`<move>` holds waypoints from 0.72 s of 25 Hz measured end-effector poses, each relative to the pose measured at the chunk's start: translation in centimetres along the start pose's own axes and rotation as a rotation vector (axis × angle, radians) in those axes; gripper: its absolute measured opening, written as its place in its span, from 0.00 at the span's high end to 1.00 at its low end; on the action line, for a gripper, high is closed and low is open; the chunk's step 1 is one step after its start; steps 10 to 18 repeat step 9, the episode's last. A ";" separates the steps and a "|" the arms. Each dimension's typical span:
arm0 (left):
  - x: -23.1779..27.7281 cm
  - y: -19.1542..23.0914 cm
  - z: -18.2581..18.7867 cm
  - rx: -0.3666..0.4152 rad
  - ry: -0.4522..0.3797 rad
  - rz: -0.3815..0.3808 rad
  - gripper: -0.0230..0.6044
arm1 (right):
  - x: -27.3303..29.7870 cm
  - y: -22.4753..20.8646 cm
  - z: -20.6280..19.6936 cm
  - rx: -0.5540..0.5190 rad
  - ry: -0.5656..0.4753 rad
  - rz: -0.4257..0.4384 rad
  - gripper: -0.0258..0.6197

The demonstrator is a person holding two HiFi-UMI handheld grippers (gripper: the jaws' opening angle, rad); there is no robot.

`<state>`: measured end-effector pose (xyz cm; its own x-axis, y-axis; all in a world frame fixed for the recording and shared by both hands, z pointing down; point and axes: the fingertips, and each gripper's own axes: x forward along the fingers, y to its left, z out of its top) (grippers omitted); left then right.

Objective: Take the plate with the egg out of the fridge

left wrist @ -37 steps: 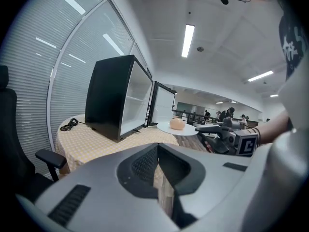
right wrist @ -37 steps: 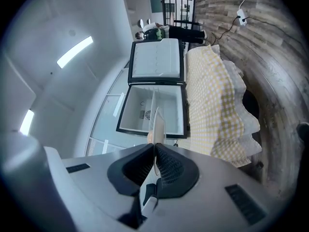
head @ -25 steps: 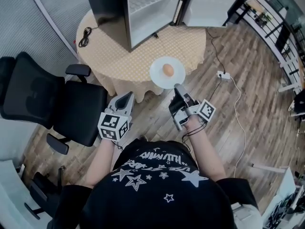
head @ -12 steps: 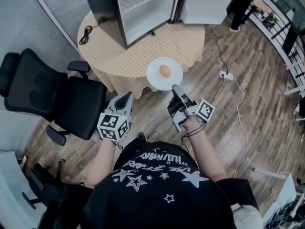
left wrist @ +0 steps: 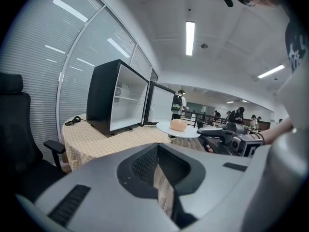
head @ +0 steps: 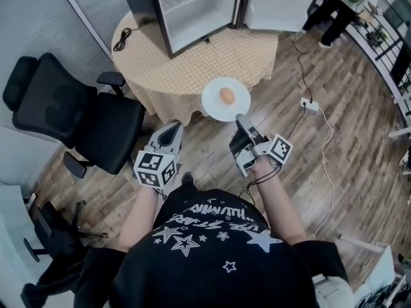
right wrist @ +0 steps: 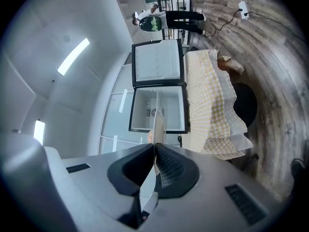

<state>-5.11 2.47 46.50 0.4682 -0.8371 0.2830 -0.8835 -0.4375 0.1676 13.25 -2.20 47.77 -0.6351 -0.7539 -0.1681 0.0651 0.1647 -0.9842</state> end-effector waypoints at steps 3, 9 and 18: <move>-0.5 -1.1 -0.3 -0.011 -0.003 0.015 0.95 | -1.0 0.3 -0.1 0.005 0.018 0.001 0.91; -1.2 -4.3 -1.2 -0.014 -0.006 0.026 0.96 | -4.3 0.7 0.6 0.003 0.031 0.002 0.91; -1.2 -4.3 -1.2 -0.014 -0.006 0.026 0.96 | -4.3 0.7 0.6 0.003 0.031 0.002 0.91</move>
